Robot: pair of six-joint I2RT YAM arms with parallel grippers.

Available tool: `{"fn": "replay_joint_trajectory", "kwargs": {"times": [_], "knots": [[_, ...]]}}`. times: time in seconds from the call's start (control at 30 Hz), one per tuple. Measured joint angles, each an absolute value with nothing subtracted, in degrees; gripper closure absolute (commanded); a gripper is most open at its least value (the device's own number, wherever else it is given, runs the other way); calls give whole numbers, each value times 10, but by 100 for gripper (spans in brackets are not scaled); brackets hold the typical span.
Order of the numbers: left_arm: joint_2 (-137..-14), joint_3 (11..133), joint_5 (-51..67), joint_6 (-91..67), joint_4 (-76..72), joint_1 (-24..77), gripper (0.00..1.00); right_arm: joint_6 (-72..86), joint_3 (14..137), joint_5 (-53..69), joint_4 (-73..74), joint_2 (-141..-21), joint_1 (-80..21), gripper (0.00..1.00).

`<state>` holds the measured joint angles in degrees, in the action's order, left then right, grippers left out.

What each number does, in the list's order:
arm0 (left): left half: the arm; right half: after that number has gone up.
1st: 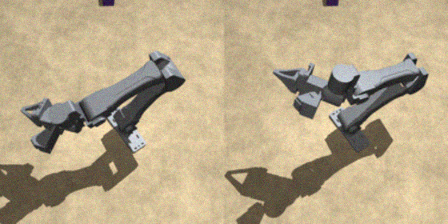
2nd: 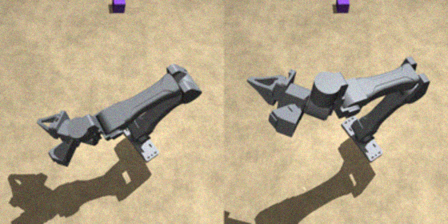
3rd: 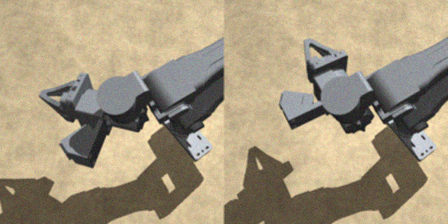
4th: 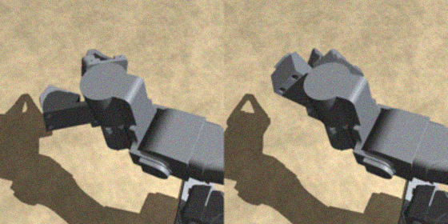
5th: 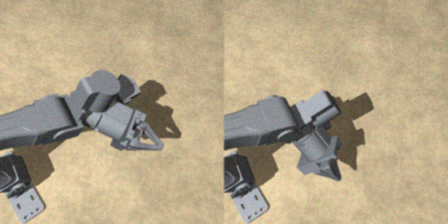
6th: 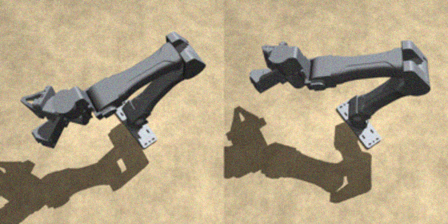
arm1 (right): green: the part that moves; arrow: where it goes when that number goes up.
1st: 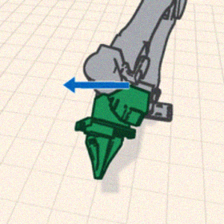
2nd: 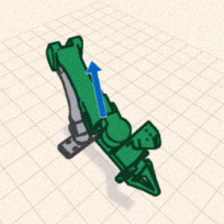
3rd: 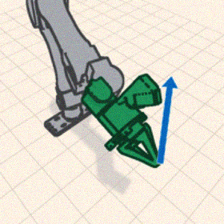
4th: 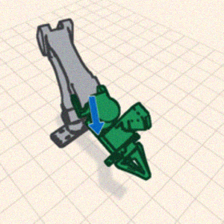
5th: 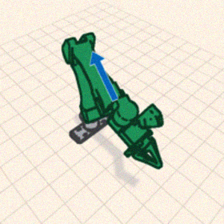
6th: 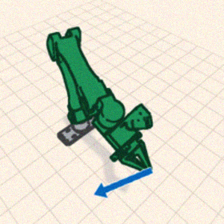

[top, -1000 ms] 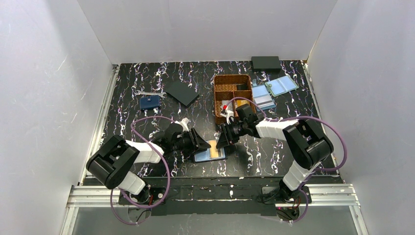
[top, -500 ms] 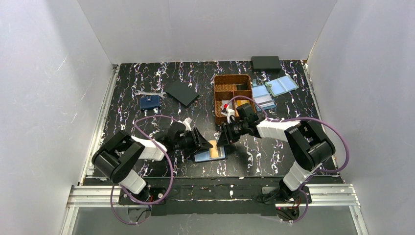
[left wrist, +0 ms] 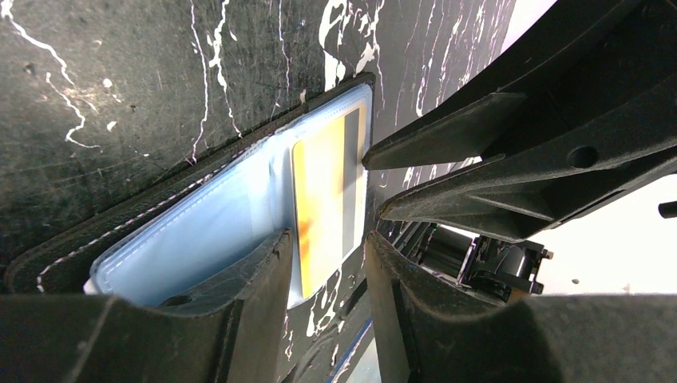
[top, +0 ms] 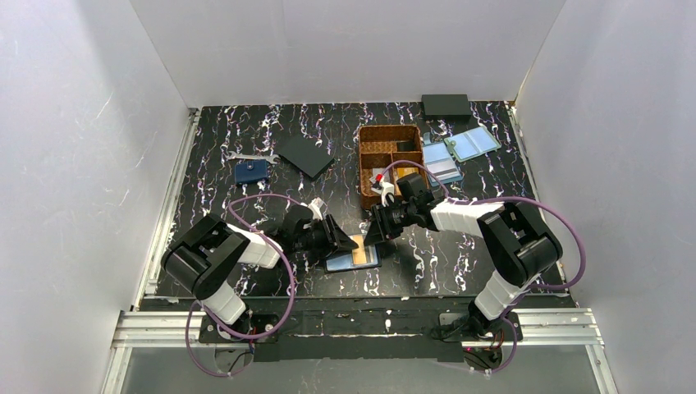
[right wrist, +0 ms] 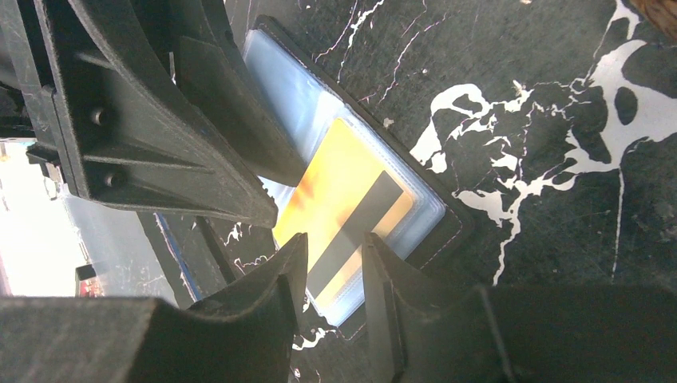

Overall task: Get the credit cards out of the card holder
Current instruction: Remove the credit card from the card holder.

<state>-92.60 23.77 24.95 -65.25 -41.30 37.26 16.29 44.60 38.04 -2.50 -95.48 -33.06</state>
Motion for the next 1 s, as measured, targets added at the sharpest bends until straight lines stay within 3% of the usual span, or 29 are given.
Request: {"fn": "replay_joint_trajectory", "kwargs": {"times": [1.0], "knots": [[-943,238,253,-665,-437,372,63,164,446,362,0,-934,-331,57]]}}
